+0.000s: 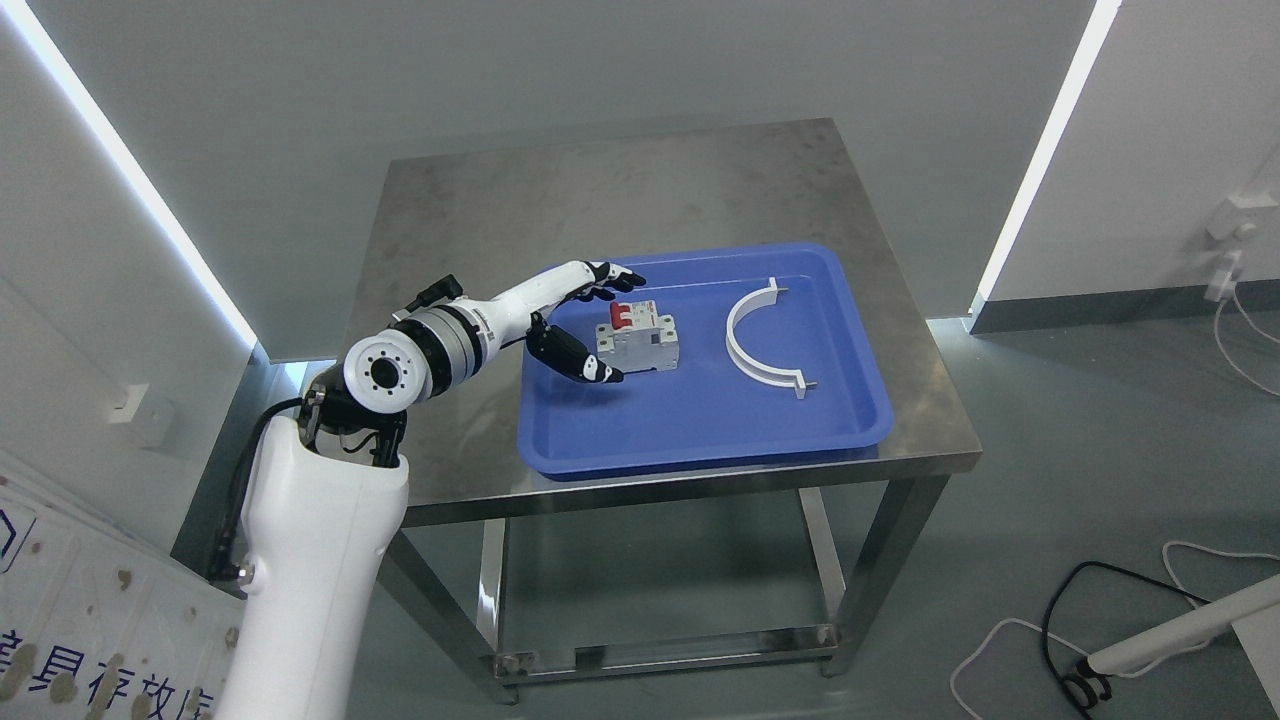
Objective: Place circuit breaker on shelf
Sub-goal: 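Close the left hand fingers around the circuit breaker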
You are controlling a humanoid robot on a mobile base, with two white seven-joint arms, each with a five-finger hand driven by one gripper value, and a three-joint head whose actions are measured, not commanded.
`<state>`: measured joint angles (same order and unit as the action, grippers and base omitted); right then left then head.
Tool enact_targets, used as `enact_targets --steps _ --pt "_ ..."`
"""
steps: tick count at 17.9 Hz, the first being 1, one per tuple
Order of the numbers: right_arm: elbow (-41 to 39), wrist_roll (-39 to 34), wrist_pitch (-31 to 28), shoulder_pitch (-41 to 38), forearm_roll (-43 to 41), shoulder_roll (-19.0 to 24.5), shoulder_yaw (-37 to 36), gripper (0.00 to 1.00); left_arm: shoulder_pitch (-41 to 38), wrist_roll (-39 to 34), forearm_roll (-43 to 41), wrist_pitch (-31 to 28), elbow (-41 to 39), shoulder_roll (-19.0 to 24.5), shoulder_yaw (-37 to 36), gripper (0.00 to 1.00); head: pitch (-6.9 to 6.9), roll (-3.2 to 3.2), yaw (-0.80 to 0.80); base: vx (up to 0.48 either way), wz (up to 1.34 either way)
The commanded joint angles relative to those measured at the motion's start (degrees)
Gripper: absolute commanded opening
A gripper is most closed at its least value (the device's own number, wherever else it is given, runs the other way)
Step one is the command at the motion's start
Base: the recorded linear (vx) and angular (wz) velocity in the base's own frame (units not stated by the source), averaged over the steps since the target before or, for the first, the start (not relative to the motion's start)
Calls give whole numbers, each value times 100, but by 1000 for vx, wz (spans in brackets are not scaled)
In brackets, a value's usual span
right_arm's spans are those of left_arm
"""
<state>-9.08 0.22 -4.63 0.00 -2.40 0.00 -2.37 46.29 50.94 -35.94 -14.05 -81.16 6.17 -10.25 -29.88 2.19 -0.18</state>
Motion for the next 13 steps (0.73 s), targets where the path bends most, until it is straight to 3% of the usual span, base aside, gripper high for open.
enact_targets --steps 1,6,8,10,13 --pt "2 -4 190 -97 -6 -100 0 100 135 -66 -281 95 803 -230 -355 58 0 0 0 0 0" --pt "2 -4 190 -97 3 -100 0 100 126 -322 -290 377 1023 -256 -223 49 0 0 0 0 0" --pt "-6 -4 190 -97 3 -100 0 100 135 -322 -299 727 1058 -256 -144 41 0 0 0 0 0" --pt "2 -4 190 -97 3 -100 0 100 135 -365 -317 1113 1129 -256 13 27 0 0 0 0 0" --pt "2 -4 190 -97 -6 -100 0 100 144 -453 -247 1466 1103 -457 574 18 0 0 0 0 0"
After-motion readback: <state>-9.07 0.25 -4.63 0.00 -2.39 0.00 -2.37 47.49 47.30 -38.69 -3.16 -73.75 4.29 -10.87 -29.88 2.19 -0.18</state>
